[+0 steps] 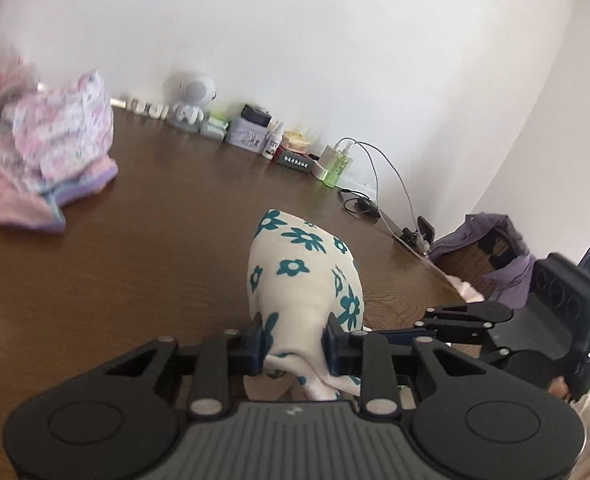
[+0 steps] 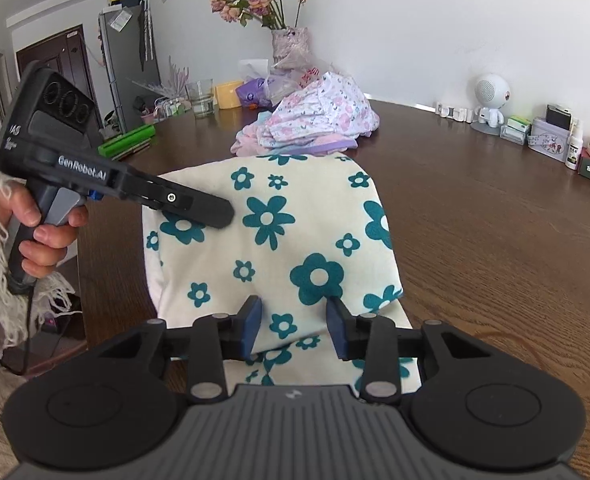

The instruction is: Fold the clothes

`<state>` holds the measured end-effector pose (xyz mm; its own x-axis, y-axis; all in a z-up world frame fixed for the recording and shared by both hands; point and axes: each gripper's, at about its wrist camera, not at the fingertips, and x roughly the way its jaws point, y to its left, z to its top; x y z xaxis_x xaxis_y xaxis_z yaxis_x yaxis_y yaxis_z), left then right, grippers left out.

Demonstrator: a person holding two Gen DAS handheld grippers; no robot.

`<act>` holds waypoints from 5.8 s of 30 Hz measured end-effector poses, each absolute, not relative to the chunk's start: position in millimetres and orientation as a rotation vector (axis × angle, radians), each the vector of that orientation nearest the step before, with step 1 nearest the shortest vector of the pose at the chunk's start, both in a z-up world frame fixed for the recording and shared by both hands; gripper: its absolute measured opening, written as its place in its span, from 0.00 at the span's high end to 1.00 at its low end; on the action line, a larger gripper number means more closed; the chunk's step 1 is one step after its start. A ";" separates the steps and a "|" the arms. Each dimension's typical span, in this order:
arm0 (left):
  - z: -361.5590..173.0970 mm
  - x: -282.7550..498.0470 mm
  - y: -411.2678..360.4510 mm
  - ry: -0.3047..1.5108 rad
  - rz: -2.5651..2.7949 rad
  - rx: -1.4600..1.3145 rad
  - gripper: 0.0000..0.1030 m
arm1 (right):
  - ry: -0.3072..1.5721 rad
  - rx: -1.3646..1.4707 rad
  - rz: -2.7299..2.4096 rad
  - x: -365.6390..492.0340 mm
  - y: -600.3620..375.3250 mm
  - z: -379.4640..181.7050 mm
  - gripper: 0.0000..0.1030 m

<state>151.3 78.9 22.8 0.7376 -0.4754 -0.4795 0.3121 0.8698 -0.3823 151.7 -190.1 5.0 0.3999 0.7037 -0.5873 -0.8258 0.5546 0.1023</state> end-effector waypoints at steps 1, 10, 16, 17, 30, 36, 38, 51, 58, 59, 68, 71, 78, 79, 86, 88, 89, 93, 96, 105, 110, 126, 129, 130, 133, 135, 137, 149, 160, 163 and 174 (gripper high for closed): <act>27.8 149.2 74.4 0.582 -0.420 -0.227 0.74 | 0.620 -0.218 0.975 149.0 -191.1 7.7 0.66; 43.4 124.9 0.7 0.399 -0.334 0.349 0.74 | 0.653 -0.155 0.788 137.4 -231.3 1.6 0.66; 11.7 80.5 -79.8 0.189 -0.388 0.832 0.74 | 0.666 -0.122 0.738 134.7 -238.2 -16.6 0.68; 4.6 72.4 -89.9 0.161 -0.410 0.901 0.74 | 0.667 -0.114 0.739 134.1 -239.1 -16.1 0.68; -52.6 34.3 -130.9 0.065 -0.607 1.309 0.70 | 0.663 -0.008 0.640 115.0 -298.1 -7.8 0.68; -58.0 32.9 -131.6 0.114 -0.695 1.318 0.66 | 0.636 0.032 0.627 113.9 -308.0 -2.5 0.68; -46.9 38.4 -130.4 0.145 -0.710 1.247 0.59 | 0.621 0.044 0.627 111.9 -312.2 4.2 0.68; 52.1 89.1 -52.9 0.479 -0.765 0.327 0.39 | 0.548 0.169 0.714 141.4 -305.1 43.5 0.52; 31.7 142.4 -30.7 0.655 -0.664 0.095 0.82 | 0.744 0.207 0.728 189.9 -281.3 12.9 0.58; 26.0 146.7 -28.7 0.668 -0.661 0.093 0.83 | 0.770 0.237 0.725 188.9 -283.9 6.1 0.59; 15.0 166.1 -11.0 0.642 -0.548 0.160 0.82 | 0.739 0.419 0.596 116.9 -281.6 -8.8 0.75; 10.3 166.8 -5.0 0.643 -0.541 0.115 0.82 | 0.694 0.456 0.556 97.4 -273.3 -15.1 0.76; 14.0 153.0 -8.3 0.570 -0.511 0.149 0.82 | 0.652 0.512 0.503 88.1 -273.4 -22.3 0.76; 17.3 151.5 -6.5 0.562 -0.507 0.139 0.73 | 0.651 0.516 0.508 88.4 -276.1 -18.9 0.73; 41.9 125.5 28.7 0.543 -0.477 -0.151 0.05 | 0.561 0.468 0.486 79.3 -295.8 16.4 0.17; 37.5 123.4 37.5 0.603 -0.475 -0.257 0.00 | 0.575 0.470 0.496 80.3 -296.5 18.3 0.06; 33.7 123.1 42.0 0.642 -0.473 -0.319 0.00 | 0.585 0.479 0.503 80.3 -296.3 17.2 0.02; 17.7 117.0 52.0 0.714 -0.421 -0.475 0.00 | 0.628 0.466 0.525 80.2 -286.8 10.0 0.01; 10.1 121.3 50.3 0.749 -0.396 -0.472 0.00 | 0.662 0.466 0.533 85.0 -282.3 1.9 0.00; -9.9 148.6 44.6 0.854 -0.433 -0.533 0.02 | 0.783 0.455 0.606 120.0 -287.3 -3.1 0.01; -11.7 155.1 40.5 0.884 -0.483 -0.558 0.12 | 0.862 0.550 0.636 132.9 -293.4 -17.9 0.25; -29.6 165.3 42.8 0.864 -0.527 -0.704 0.56 | 0.863 0.774 0.638 136.1 -299.4 -42.2 0.70; -23.7 163.2 43.0 0.838 -0.527 -0.689 0.58 | 0.830 0.786 0.627 133.5 -296.5 -40.7 0.71; -21.2 162.6 43.4 0.829 -0.526 -0.682 0.58 | 0.819 0.790 0.623 132.9 -295.3 -40.4 0.71; -12.6 160.7 44.8 0.802 -0.525 -0.661 0.58 | 0.793 0.797 0.624 131.1 -290.6 -37.3 0.71; -3.9 158.0 46.7 0.776 -0.528 -0.644 0.58 | 0.773 0.798 0.630 130.2 -288.6 -32.3 0.71; 6.5 154.7 49.3 0.746 -0.533 -0.624 0.58 | 0.749 0.785 0.637 130.2 -285.2 -22.9 0.71; 109.9 198.9 55.3 0.530 -0.534 -0.517 0.58 | 0.565 0.663 0.699 183.4 -262.8 69.4 0.71; 136.3 356.3 39.5 0.561 -0.442 -0.455 0.58 | 0.534 0.609 0.627 342.7 -263.9 103.7 0.71; 126.5 401.8 34.9 0.566 -0.416 -0.460 0.59 | 0.556 0.629 0.598 395.7 -261.5 94.7 0.71; 53.0 552.5 29.0 0.633 -0.351 -0.543 0.60 | 0.637 0.722 0.564 558.1 -261.4 20.3 0.71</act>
